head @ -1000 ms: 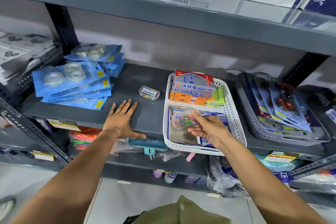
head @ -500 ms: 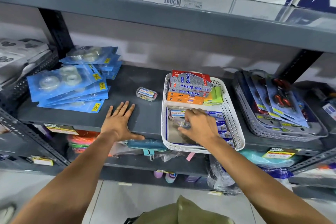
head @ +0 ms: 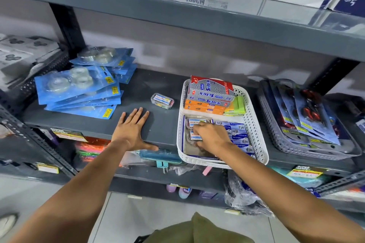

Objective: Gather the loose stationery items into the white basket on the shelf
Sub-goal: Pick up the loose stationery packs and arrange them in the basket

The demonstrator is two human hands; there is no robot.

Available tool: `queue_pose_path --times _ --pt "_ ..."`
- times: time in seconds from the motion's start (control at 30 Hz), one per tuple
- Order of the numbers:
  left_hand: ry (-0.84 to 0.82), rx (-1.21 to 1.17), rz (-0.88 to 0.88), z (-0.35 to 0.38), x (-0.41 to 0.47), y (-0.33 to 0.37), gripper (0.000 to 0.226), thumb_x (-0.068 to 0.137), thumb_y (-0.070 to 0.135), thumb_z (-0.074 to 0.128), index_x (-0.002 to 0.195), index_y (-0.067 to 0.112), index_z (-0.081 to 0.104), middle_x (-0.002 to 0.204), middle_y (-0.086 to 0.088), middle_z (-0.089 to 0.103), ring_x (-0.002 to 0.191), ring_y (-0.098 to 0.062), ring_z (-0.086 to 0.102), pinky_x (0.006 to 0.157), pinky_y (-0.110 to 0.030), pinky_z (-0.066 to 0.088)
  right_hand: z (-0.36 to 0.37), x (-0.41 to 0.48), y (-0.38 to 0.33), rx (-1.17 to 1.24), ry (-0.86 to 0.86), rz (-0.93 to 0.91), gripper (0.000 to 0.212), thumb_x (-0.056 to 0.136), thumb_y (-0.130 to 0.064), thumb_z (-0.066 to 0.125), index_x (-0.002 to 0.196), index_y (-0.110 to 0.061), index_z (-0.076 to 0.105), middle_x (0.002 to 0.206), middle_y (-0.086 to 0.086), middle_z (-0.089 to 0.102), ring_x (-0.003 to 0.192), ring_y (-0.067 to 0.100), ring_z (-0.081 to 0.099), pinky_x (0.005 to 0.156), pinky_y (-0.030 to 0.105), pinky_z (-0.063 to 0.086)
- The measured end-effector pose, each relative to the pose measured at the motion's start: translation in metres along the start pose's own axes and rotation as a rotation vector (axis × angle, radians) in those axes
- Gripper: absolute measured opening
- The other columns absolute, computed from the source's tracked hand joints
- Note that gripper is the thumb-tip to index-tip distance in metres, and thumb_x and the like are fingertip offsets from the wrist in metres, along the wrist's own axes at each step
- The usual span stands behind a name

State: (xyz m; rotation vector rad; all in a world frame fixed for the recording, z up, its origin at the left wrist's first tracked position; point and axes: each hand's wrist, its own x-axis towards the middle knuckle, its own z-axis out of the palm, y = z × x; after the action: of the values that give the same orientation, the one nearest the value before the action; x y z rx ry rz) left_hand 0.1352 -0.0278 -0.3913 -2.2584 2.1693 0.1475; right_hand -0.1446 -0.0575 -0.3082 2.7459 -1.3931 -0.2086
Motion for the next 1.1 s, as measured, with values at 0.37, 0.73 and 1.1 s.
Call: queue_pose_path --times 0.37,0.73,1.1 --pt "0.009 -0.021 0.008 0.001 0.0 -0.001 0.146 0.033 0.107 0.027 0.151 0.031 -0.012 0.161 0.006 -0.015 0.148 -0.014 -0.014 0.119 -0.046 -0.012 -0.025 0.024 0.012 0.216 0.089 -0.005 0.056 0.061 -0.078 0.059 0.081 -0.026 0.06 0.084 -0.009 0.066 0.079 0.016 0.061 0.063 0.029 0.048" --pt "0.03 0.009 0.02 0.003 0.001 -0.002 0.145 0.036 0.107 0.025 0.152 0.028 -0.01 0.161 0.004 -0.013 0.148 -0.015 -0.012 0.119 -0.047 -0.011 -0.042 0.133 -0.048 0.246 0.057 -0.142 0.066 0.086 -0.031 0.063 0.14 -0.008 0.033 0.142 0.014 0.038 0.127 0.036 0.043 0.096 0.047 0.047" --pt "0.037 0.028 0.029 0.005 0.002 -0.003 0.144 0.038 0.107 0.024 0.152 0.027 -0.011 0.162 0.003 -0.011 0.148 -0.017 -0.014 0.119 -0.049 -0.01 -0.025 0.162 -0.063 0.17 -0.036 -0.103 0.039 0.083 -0.037 0.062 0.112 -0.014 0.05 0.115 0.014 0.061 0.111 0.036 0.055 0.078 0.04 0.048"
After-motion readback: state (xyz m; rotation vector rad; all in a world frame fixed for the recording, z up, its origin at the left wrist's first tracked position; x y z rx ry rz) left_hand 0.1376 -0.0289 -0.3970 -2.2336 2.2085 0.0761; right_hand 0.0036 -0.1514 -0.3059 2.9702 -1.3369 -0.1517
